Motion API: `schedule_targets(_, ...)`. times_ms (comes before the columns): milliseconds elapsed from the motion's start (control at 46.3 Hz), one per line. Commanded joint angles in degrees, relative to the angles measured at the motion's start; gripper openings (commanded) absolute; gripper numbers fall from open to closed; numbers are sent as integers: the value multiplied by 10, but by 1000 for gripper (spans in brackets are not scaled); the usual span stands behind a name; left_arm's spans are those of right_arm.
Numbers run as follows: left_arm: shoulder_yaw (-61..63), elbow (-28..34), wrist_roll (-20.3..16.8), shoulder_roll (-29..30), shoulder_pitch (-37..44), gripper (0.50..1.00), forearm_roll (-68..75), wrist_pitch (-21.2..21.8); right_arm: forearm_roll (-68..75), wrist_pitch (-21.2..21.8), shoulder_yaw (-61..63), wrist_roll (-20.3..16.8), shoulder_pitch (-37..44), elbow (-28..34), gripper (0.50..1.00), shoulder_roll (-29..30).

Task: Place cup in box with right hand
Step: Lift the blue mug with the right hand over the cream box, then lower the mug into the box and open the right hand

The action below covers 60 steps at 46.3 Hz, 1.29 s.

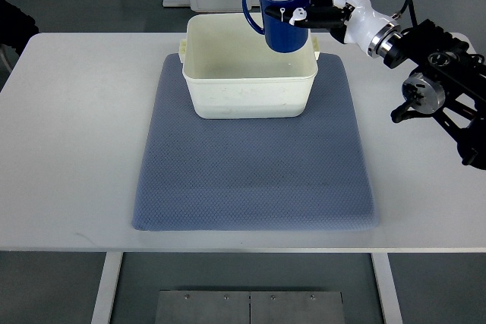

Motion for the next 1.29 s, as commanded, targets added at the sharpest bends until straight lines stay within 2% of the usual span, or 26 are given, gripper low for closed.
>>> schedule_targets(0, 0, 0, 0, 0, 0, 1000, 0, 0, 0, -19, -1, -10, 5, -23, 500, 22)
schedule_targets(237, 0, 0, 0, 0, 0, 1000, 0, 0, -1, -64, -1, -18, 2, -60, 500, 62)
schedule_targets(259, 0, 0, 0, 0, -1, 1000, 0, 0, -1, -82, -2, -21, 0, -66, 500, 69)
schedule_targets(367, 0, 0, 0, 0, 0, 1000, 0, 0, -1, -108, -4, -25, -5, -75, 500, 83)
schedule_targets(626, 0, 0, 0, 0, -1, 1000, 0, 0, -2, -141, -21, -34, -22, -76, 500, 95)
schedule_targets(1187, 0, 0, 0, 0, 0, 1000, 0, 0, -1, -145, -23, -30, -32, -76, 500, 103)
schedule_targets(1209, 0, 0, 0, 0, 0, 1000, 0, 0, -1, -145, -23, -30, -31, -76, 512, 103)
schedule_targets(1273, 0, 0, 0, 0, 0, 1000, 0, 0, -1, -145, -23, -30, -32, -76, 618, 103)
